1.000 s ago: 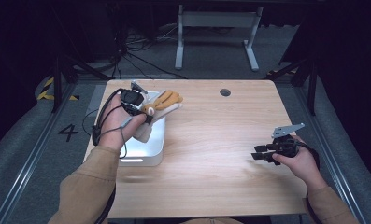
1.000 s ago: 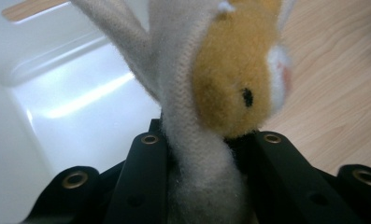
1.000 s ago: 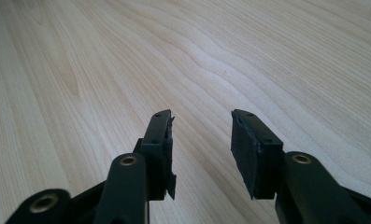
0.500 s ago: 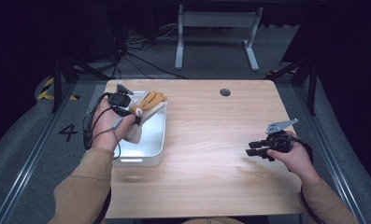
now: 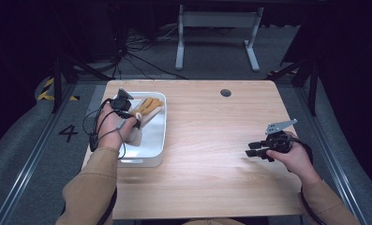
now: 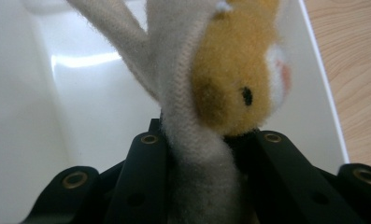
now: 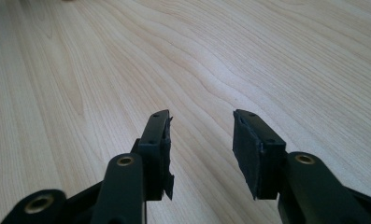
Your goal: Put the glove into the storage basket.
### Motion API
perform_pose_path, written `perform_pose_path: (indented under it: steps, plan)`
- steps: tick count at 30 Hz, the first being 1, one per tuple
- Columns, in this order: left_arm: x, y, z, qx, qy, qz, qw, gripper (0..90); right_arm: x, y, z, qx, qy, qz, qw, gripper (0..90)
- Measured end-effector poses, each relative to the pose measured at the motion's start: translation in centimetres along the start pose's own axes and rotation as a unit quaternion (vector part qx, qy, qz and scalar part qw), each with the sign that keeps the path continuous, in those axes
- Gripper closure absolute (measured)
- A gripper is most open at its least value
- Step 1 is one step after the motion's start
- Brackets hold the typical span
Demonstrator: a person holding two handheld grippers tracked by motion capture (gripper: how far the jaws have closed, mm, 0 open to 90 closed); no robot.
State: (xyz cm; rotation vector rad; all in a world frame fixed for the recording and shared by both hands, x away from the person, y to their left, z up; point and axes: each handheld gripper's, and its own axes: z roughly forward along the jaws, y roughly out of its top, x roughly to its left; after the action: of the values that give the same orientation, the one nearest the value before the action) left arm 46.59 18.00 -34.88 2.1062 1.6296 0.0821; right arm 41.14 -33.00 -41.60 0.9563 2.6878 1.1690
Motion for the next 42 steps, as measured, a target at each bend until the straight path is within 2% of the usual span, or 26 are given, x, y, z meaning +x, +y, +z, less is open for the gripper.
perform_pose_path:
  steps: [11,21,34,42]
  plan:
    - [1.3,-0.2,2.5,0.015,-0.001,-0.031,0.9994,74.3,0.0,-0.2,-0.1,-0.001,-0.001,0.001,1.0,56.8]
    - [1.9,-0.6,4.1,0.029,-0.003,-0.039,0.9988,74.1,0.0,-0.4,-0.3,-0.001,-0.002,0.003,1.0,56.3]
    - [2.3,-0.9,5.5,0.041,-0.005,-0.051,0.9978,74.3,-0.1,-0.6,-0.3,0.0,-0.002,0.004,1.0,56.1]
    - [2.1,-1.0,5.8,0.044,-0.002,-0.054,0.9975,76.0,-0.1,-0.6,-0.5,-0.003,-0.004,0.006,1.0,55.9]
